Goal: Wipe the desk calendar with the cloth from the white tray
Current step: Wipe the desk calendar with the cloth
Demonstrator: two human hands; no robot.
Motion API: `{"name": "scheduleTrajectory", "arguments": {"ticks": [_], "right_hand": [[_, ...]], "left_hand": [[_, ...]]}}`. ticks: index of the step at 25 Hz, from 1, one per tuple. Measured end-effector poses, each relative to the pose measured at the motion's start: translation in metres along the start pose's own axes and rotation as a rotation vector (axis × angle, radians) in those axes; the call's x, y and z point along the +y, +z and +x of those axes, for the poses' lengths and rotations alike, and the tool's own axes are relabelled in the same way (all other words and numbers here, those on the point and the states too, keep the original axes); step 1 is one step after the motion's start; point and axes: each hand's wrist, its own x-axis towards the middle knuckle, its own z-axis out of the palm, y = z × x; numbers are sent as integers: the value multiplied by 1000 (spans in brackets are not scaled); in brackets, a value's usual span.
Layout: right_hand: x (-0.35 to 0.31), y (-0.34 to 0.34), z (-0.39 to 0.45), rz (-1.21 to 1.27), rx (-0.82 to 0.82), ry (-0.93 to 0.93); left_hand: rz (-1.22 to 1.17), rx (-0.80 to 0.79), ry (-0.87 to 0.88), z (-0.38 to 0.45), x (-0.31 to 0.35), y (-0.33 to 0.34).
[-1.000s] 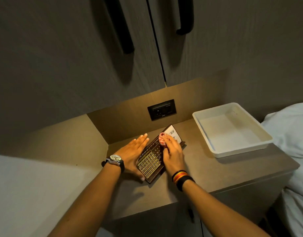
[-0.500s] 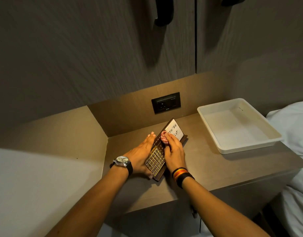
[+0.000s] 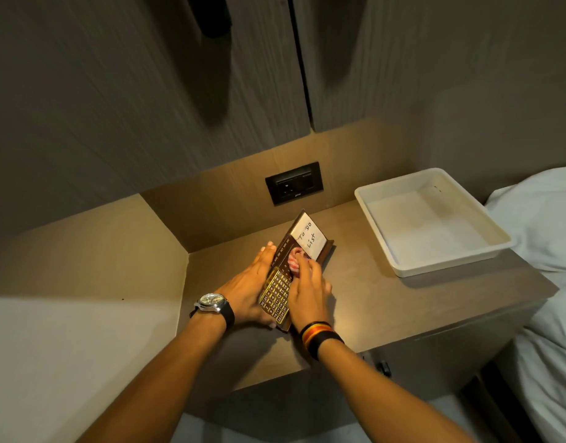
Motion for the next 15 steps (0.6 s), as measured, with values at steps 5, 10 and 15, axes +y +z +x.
{"name": "scheduleTrajectory", "arguments": {"ticks": [5, 10, 15], "right_hand": [[6, 1, -30, -15, -107, -18], [11, -5, 16, 52, -10, 7], [14, 5, -52, -57, -118, -47]], "left_hand": [[1, -4, -6, -2, 6, -2], [-6, 5, -46, 0, 12, -3], [-14, 12, -68, -2, 14, -2]]}}
